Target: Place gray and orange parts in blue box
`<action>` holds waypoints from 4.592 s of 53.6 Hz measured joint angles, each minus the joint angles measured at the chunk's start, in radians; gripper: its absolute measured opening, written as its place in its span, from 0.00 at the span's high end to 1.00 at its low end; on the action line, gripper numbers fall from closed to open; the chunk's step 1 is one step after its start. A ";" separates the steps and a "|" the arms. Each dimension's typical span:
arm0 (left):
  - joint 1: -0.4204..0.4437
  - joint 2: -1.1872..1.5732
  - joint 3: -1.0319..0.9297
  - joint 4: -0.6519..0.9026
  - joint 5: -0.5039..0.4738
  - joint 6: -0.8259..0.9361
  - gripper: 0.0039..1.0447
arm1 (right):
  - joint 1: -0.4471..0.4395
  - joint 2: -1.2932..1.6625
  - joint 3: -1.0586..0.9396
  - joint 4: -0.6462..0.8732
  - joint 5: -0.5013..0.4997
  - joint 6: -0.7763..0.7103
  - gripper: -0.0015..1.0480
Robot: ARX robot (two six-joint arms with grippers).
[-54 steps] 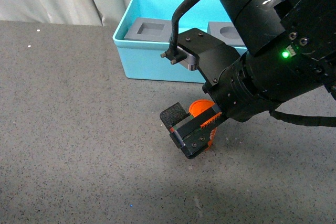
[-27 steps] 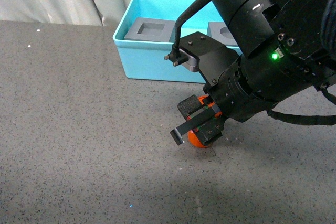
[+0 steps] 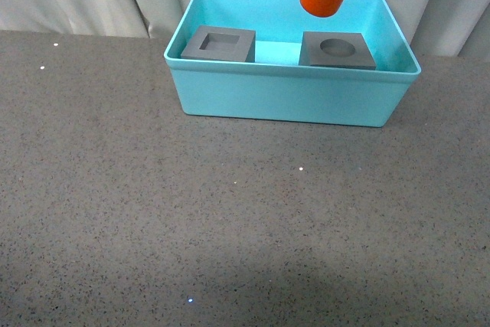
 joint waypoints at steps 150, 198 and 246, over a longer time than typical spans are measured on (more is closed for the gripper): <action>0.000 0.000 0.000 0.000 -0.002 0.000 0.06 | -0.254 -0.576 -1.097 1.233 0.156 0.084 0.71; 0.000 0.000 0.000 0.000 -0.002 0.000 0.06 | -0.369 -1.191 -1.395 0.909 0.040 0.090 0.99; 0.000 0.000 0.000 0.000 -0.002 0.000 0.06 | -0.369 -1.667 -1.400 0.459 0.040 0.090 0.99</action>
